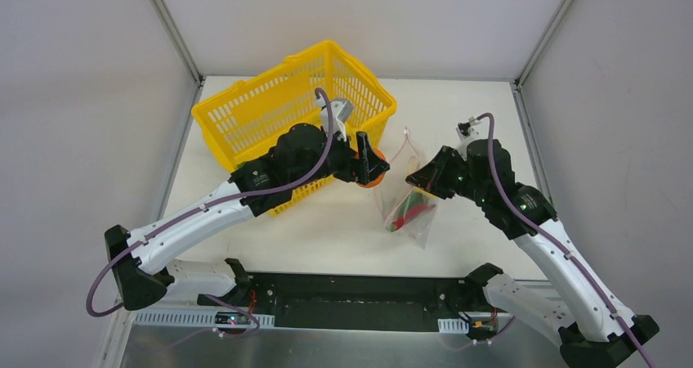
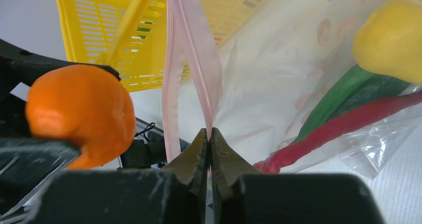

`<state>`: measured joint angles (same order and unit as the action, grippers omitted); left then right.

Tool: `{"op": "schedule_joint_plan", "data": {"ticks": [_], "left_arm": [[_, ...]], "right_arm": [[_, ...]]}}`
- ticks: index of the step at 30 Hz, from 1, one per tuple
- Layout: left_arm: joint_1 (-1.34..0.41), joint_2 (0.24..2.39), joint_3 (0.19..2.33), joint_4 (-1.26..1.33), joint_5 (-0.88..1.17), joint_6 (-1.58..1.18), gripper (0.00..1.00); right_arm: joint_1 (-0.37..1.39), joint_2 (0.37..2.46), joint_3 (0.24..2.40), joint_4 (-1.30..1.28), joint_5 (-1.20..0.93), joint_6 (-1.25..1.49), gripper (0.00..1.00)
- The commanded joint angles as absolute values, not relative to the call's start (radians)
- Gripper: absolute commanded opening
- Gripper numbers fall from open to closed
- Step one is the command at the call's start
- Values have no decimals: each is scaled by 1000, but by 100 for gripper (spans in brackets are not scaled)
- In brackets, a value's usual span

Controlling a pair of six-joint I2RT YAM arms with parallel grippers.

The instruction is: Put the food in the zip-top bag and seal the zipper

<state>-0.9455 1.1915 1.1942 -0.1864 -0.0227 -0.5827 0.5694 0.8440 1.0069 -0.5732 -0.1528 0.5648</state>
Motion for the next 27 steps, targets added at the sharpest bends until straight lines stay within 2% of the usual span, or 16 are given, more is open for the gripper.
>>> {"op": "schedule_joint_plan", "data": {"ticks": [1, 16, 19, 21, 23, 27], "left_arm": [[-968, 1199, 1202, 23, 105, -656, 36], [-971, 1322, 1153, 238, 287, -748, 38], [-970, 1327, 1155, 203, 290, -713, 40], [-971, 1327, 1198, 69, 289, -626, 44], [-972, 1325, 1244, -87, 207, -540, 45], [-974, 1313, 1241, -143, 120, -508, 53]], "right_arm": [[571, 835, 999, -522, -144, 583, 5], [572, 793, 1061, -578, -121, 555, 6], [572, 773, 1063, -586, -83, 557, 5], [572, 748, 1052, -582, -61, 562, 5], [572, 733, 1047, -579, -66, 563, 6], [572, 731, 1048, -566, -114, 568, 7]]}}
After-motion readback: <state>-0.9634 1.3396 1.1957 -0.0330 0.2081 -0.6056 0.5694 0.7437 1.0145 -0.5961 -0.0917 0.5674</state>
